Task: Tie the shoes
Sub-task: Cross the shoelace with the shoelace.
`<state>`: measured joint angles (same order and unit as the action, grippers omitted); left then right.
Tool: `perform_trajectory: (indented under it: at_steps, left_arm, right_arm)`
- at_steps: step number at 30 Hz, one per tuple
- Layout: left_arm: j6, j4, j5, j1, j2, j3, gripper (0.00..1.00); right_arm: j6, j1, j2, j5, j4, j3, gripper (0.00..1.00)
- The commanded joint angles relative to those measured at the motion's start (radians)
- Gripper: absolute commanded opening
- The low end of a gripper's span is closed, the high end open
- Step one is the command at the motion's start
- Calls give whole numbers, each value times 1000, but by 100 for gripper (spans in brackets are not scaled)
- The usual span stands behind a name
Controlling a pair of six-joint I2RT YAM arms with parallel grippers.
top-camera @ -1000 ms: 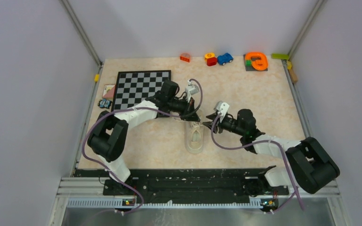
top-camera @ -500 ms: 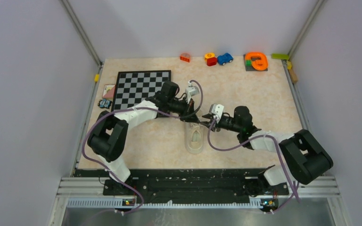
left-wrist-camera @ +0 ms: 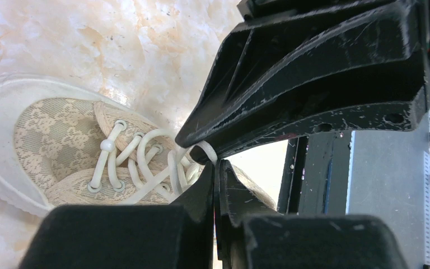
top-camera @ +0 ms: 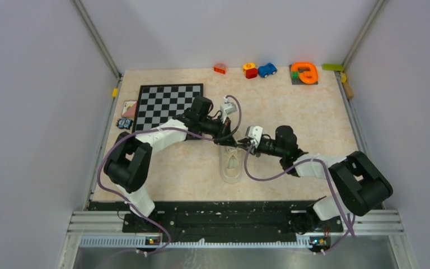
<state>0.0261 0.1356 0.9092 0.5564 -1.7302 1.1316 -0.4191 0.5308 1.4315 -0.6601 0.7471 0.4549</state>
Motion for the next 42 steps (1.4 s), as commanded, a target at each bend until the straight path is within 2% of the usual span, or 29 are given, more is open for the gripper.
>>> perform_trajectory:
  at_steps: [1,5,13,15,20,24,28,34,42]
  left_arm:
    - [-17,-9,32,-1,21,37,0]
    - [-17,-10,5,-1,42,25,4]
    - [4,-1,-233,0,235,-97,30]
    - [20,6,-282,3,279,-124,40]
    - [31,34,-442,45,343,-175,38]
    - [29,78,-529,98,330,-154,36]
    - [38,114,-663,166,301,-125,40]
    - [60,151,-706,194,255,-79,41]
    - [48,152,-696,198,218,-39,41]
  right_arm:
    - [-29,20,14,-41,-4,63,11]
    - [-10,21,-5,-25,1,48,0]
    - [75,25,-61,9,-35,34,0]
    - [86,27,-64,13,-42,36,0]
    - [125,29,-66,11,-56,41,0]
    - [145,33,-61,11,-58,43,0]
    - [152,34,-58,20,-69,46,0]
    - [157,34,-49,17,-74,51,0]
    - [158,34,-47,14,-72,54,0]
